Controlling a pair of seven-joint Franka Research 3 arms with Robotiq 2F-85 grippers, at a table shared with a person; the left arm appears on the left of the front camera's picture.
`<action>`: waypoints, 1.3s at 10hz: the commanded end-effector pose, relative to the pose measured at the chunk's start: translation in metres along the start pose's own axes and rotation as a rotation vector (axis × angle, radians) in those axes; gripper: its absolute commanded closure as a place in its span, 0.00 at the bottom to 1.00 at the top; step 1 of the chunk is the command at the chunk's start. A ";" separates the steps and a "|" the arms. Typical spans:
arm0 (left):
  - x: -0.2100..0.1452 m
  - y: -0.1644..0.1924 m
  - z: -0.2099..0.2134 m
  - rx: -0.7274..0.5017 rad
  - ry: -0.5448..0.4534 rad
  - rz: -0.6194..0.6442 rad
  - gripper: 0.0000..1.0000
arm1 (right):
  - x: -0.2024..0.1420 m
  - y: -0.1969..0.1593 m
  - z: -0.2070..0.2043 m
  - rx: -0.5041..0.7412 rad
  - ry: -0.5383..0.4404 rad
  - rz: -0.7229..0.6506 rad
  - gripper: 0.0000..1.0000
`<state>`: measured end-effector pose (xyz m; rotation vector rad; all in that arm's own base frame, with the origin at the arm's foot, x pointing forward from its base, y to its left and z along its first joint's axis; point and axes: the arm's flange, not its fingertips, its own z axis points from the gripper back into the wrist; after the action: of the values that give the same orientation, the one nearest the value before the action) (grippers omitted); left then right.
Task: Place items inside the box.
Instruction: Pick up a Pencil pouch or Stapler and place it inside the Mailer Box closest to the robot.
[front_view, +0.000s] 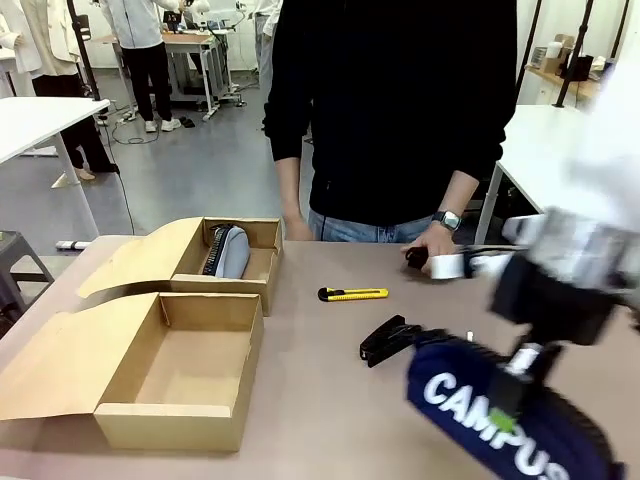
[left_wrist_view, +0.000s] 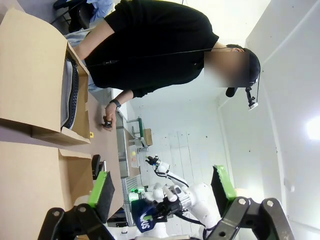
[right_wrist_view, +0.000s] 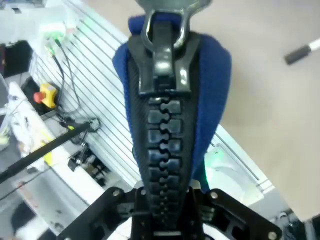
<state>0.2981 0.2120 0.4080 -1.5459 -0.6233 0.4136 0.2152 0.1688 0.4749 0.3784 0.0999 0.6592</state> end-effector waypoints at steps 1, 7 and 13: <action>-0.003 0.000 0.000 -0.014 0.003 -0.024 0.00 | -0.036 -0.020 -0.008 0.015 -0.128 -0.062 1.00; -0.003 0.000 0.000 -0.014 0.003 -0.024 0.00 | -0.005 -0.014 0.018 0.122 -0.119 -0.091 0.93; -0.003 0.000 0.000 -0.014 0.003 -0.024 0.00 | 0.055 0.020 0.016 0.285 -0.241 -0.315 0.93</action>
<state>0.2981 0.2121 0.4080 -1.5457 -0.6240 0.4129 0.2471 0.1905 0.4938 0.6811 0.0656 0.3351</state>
